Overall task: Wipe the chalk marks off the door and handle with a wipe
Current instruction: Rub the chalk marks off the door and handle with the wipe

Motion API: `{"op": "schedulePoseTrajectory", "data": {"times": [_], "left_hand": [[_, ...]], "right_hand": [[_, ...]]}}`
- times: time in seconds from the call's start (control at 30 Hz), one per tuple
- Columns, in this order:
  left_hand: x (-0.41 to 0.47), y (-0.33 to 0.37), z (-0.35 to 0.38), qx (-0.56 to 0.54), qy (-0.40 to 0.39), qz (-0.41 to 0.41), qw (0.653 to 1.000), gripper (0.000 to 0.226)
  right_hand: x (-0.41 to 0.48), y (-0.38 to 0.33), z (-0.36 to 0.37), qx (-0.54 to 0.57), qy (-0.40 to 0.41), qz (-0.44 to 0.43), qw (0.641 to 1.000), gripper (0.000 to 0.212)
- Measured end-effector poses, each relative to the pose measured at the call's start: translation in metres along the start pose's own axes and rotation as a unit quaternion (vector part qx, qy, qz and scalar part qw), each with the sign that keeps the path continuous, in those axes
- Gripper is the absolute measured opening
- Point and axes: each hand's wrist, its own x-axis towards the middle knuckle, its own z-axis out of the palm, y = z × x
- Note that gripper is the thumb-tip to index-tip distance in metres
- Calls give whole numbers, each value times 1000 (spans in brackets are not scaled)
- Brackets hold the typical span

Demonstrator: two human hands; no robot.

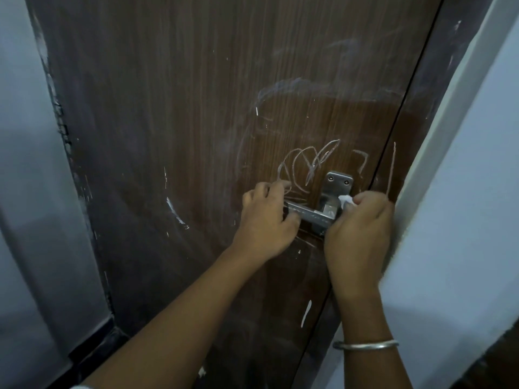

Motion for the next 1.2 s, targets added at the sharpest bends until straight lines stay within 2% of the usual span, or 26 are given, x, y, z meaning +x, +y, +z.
{"op": "schedulePoseTrajectory", "data": {"times": [0.13,0.27,0.4,0.5,0.73,1.0,1.2], "left_hand": [[-6,0,6,-41,57,-9,997,53],[-19,-2,12,-81,127,4,989,53],[-23,-5,16,-102,113,-2,988,59],[-23,-5,18,-109,112,-8,988,63],[-26,-11,16,-119,123,-34,985,64],[-34,-18,21,-109,125,-40,985,62],[-38,-18,29,-166,93,-57,980,76]], "right_hand": [[-11,14,10,137,-28,166,976,18],[-2,17,16,198,-2,179,964,12],[-6,21,18,174,-5,166,971,9],[-19,24,19,182,-25,188,965,10],[-27,22,26,229,10,198,953,9],[-36,15,41,368,71,290,881,18],[-37,6,52,374,85,317,867,25]]}}
